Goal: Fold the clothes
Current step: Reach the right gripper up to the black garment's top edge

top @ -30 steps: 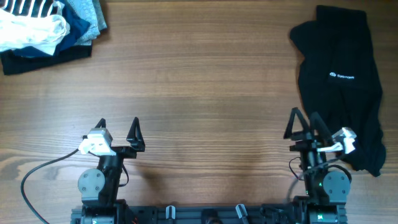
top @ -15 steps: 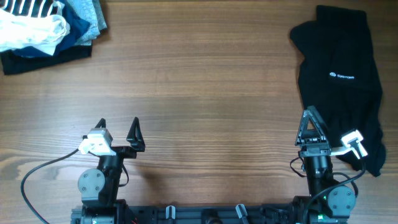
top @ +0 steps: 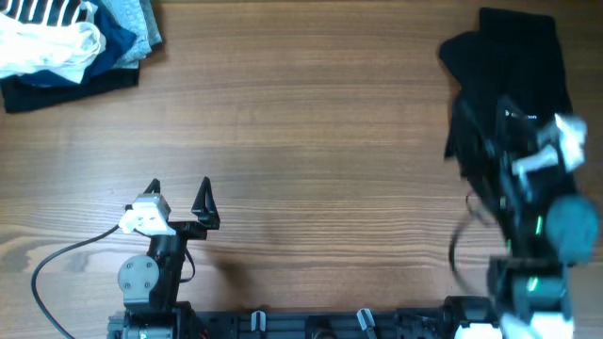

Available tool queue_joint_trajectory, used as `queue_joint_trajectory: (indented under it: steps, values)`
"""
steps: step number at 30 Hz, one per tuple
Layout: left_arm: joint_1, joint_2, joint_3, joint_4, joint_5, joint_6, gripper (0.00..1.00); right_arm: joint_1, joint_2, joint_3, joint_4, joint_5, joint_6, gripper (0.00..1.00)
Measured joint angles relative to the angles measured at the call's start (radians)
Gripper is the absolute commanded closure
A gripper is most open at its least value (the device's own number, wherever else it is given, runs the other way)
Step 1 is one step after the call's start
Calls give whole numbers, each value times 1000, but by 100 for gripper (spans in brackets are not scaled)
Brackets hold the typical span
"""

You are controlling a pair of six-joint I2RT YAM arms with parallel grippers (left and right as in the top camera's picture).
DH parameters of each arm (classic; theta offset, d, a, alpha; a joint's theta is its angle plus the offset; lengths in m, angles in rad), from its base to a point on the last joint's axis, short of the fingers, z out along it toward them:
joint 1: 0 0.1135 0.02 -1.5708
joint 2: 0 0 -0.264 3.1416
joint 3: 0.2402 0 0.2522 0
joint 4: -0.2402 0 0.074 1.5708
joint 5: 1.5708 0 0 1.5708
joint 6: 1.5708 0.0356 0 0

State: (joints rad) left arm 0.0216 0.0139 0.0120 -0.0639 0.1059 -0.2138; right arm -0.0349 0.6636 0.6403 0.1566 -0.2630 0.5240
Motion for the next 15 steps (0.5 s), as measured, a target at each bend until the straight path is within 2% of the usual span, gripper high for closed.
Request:
queue_joint_trajectory:
  steps: [2, 8, 12, 15]
  values:
    - [0, 0, 0, 0, 0, 0, 0, 0, 132, 116, -78, 2, -59, 0]
    - [0, 0, 0, 0, 0, 0, 0, -41, 589, 583, -512, 40, -243, 0]
    - [0, 0, 0, 1, 0, 0, 0, -111, 862, 895, -786, 70, -324, 0]
    - [0, 0, 0, 0, 0, 0, 0, -176, 1019, 1060, -920, 81, -349, 0]
